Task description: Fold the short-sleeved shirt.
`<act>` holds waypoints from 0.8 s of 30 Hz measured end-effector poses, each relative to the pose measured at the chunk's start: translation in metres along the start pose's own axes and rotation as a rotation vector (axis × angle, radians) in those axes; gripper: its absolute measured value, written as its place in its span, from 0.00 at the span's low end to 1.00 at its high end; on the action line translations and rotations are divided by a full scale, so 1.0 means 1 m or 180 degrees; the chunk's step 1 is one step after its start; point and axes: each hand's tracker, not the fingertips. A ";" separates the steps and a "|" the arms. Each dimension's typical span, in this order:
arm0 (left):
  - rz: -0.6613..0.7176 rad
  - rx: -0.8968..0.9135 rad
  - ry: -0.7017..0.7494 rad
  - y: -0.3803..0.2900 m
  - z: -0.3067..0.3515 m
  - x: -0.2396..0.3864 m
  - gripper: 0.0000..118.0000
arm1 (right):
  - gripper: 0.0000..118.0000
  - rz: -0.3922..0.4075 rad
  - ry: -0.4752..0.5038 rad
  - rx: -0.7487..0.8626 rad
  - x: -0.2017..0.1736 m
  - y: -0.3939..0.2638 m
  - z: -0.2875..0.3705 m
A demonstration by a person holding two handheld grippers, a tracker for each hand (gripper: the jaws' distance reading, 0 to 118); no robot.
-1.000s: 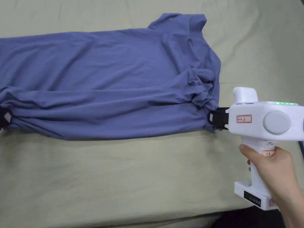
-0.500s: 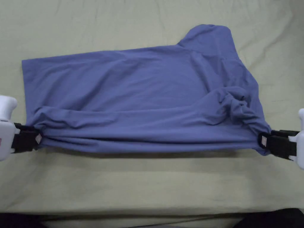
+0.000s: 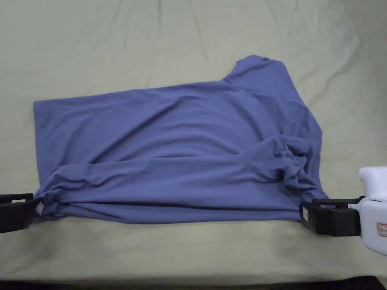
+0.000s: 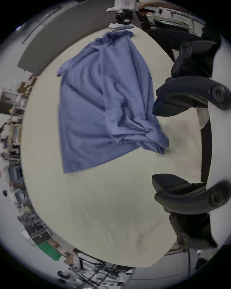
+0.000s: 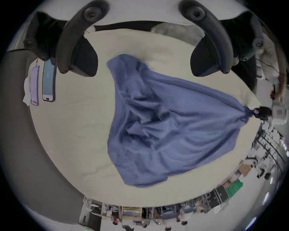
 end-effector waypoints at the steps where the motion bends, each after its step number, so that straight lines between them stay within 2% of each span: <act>1: 0.0073 0.0232 0.0031 -0.002 0.019 0.001 0.72 | 1.00 -0.0078 0.0095 0.0201 -0.005 0.001 0.013; 2: 0.0152 0.0397 0.0036 -0.002 0.041 0.014 0.71 | 1.00 -0.0121 0.0194 0.0351 -0.011 0.003 0.023; 3: 0.0259 0.0548 -0.0050 -0.006 0.059 0.018 0.56 | 0.93 -0.0131 0.0291 0.0542 -0.018 0.005 0.033; 4: 0.0192 0.0672 -0.0121 -0.006 0.074 0.024 0.23 | 0.72 -0.0172 0.0333 0.0738 -0.025 0.005 0.042; 5: 0.0146 0.0804 -0.0079 -0.006 0.086 0.030 0.00 | 0.30 -0.0185 0.0338 0.0859 -0.034 0.004 0.049; 6: 0.0169 0.0929 0.0159 -0.009 0.089 0.031 0.00 | 0.02 -0.0142 0.0283 0.0894 -0.041 0.005 0.049; 8: 0.0137 0.0866 0.0098 -0.008 0.095 0.041 0.00 | 0.02 -0.0047 0.0174 0.1045 -0.051 0.000 0.045; 9: 0.0139 0.0829 0.0038 -0.005 0.094 0.043 0.00 | 0.02 0.0055 0.0274 0.0872 -0.055 0.002 0.039; 12: 0.0073 0.0878 0.0006 0.019 0.077 0.045 0.00 | 0.02 0.0037 0.0368 0.0848 -0.059 0.002 0.027; 15: 0.0053 0.0815 0.0085 0.064 0.044 0.031 0.00 | 0.02 0.0059 0.0412 0.0813 -0.062 0.011 0.018; 20: 0.0351 0.0615 0.0013 0.154 -0.034 -0.002 0.00 | 0.02 0.0062 0.0470 0.0782 -0.068 0.030 0.009; 21: 0.0447 0.0424 0.0020 0.170 -0.058 -0.010 0.17 | 0.02 0.0065 0.0481 0.0753 -0.069 0.037 0.006; 23: 0.0511 0.0110 0.0081 0.189 -0.104 -0.019 0.80 | 0.02 0.0035 0.0497 0.0706 -0.069 0.042 -0.005; 24: 0.0518 0.0035 0.0170 0.196 -0.124 -0.023 0.83 | 0.02 0.0030 0.0505 0.0663 -0.069 0.045 -0.011</act>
